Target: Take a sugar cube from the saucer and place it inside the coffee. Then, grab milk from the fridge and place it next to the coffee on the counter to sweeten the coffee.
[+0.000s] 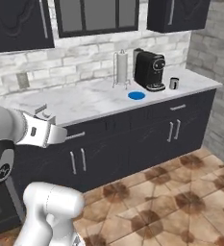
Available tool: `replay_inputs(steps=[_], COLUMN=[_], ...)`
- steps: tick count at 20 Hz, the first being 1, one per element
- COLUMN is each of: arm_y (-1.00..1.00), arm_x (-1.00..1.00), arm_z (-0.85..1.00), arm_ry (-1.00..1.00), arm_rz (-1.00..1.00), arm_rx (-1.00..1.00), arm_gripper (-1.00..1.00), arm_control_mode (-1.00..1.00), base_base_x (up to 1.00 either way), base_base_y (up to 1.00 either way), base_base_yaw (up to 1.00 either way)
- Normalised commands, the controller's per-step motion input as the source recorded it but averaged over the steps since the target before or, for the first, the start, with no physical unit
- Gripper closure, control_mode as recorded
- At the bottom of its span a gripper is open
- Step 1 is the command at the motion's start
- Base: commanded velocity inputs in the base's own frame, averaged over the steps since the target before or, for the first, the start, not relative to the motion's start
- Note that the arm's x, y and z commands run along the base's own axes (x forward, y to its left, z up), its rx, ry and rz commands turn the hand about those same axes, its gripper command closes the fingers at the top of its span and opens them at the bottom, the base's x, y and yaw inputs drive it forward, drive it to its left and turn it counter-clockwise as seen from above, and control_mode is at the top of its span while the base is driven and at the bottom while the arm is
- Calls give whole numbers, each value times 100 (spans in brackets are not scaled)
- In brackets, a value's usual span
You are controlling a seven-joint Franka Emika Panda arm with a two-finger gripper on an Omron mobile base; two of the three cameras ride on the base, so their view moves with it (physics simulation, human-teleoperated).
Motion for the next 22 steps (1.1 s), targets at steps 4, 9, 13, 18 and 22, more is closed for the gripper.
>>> replay_inputs(steps=[4,9,13,18,22], arm_y=[0,0,0,0,0], arm_x=[0,0,0,0,0], arm_z=[0,0,0,0,0], arm_ry=[0,0,0,0,0], arm_rz=[0,0,0,0,0], arm_rx=[0,0,0,0,0], arm_gripper=[100,100,100,100,100], arm_control_mode=[100,100,100,100,100], base_base_x=[100,100,100,100,100], base_base_y=[-91,-86,-80,-68,-62], base_base_yaw=[-1,0,0,0,5])
